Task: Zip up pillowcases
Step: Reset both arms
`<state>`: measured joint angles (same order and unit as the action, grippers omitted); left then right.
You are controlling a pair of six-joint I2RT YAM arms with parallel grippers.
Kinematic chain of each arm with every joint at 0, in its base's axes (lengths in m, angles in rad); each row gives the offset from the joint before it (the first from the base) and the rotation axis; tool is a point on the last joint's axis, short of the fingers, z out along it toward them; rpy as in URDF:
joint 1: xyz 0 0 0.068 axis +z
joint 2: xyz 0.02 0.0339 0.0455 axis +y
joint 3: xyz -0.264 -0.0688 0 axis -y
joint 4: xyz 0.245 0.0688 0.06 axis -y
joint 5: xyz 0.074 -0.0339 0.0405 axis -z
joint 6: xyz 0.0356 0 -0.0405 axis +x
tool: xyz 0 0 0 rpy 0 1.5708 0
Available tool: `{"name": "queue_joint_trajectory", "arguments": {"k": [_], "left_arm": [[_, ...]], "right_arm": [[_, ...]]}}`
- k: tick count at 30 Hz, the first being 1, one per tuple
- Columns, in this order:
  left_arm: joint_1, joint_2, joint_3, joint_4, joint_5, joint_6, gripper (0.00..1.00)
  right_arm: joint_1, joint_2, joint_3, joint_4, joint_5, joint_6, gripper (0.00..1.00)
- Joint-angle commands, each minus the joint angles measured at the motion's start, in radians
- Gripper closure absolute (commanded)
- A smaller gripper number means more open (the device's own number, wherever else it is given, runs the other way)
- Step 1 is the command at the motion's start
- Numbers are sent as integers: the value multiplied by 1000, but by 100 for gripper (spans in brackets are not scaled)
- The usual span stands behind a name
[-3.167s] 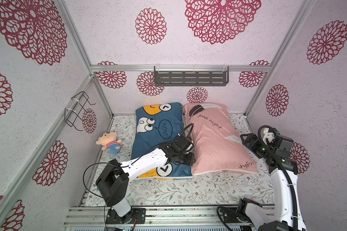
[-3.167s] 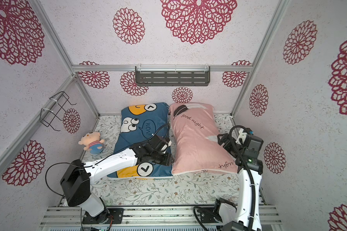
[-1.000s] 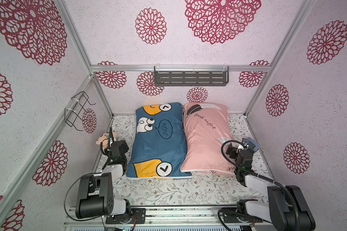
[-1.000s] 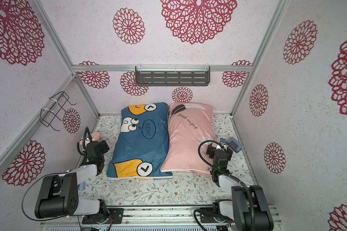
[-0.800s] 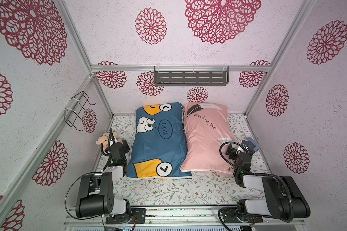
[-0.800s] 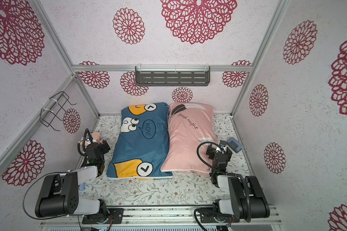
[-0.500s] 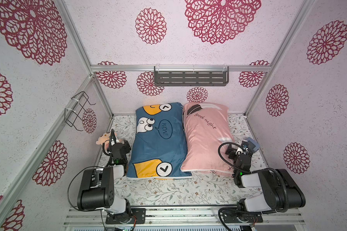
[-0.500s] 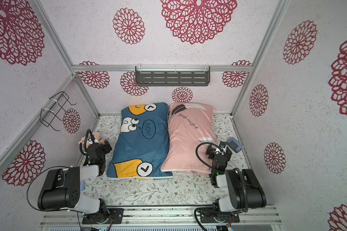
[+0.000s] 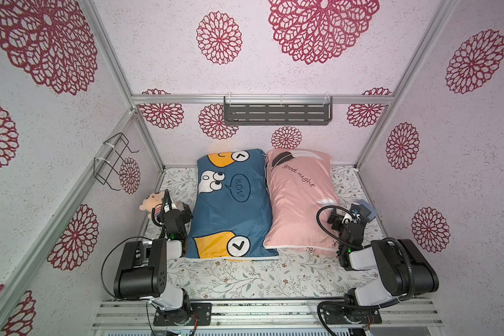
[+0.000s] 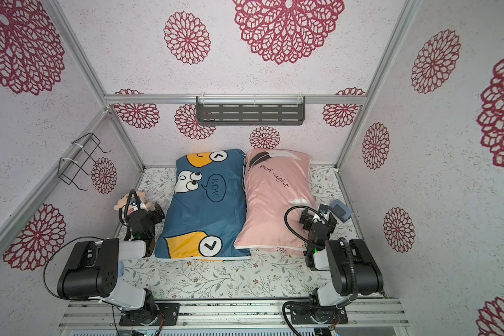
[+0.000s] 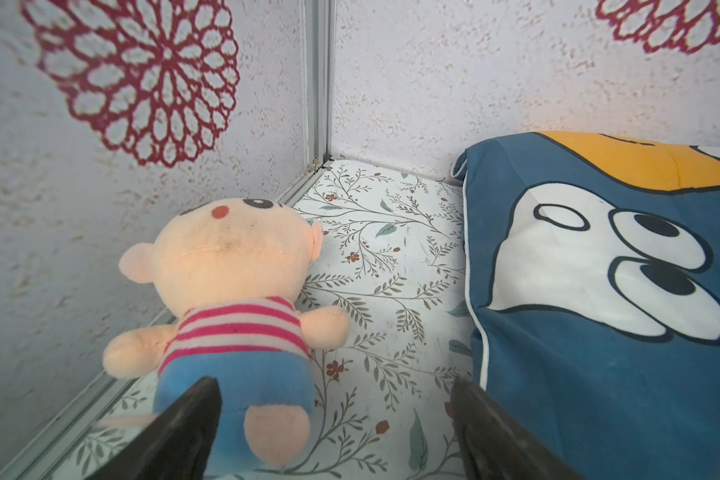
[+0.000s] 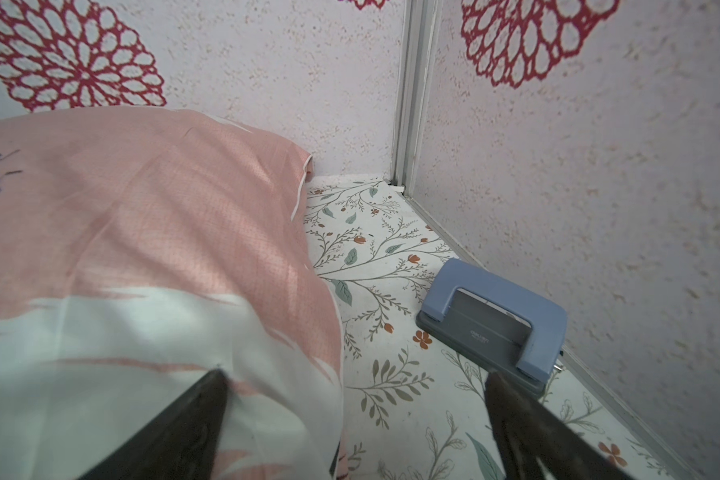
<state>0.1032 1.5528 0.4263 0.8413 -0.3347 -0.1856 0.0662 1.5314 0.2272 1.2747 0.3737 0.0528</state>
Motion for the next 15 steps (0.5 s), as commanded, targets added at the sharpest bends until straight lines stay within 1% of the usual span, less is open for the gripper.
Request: {"name": "queue_joint_trajectory", "arguments": {"k": [1, 15], "left_arm": [[-3, 4, -4, 40, -12, 25, 9], [-3, 3, -7, 44, -12, 25, 6]], "right_arm": [[-7, 5, 14, -48, 27, 0, 1], [-6, 6, 13, -46, 27, -1, 1]]}}
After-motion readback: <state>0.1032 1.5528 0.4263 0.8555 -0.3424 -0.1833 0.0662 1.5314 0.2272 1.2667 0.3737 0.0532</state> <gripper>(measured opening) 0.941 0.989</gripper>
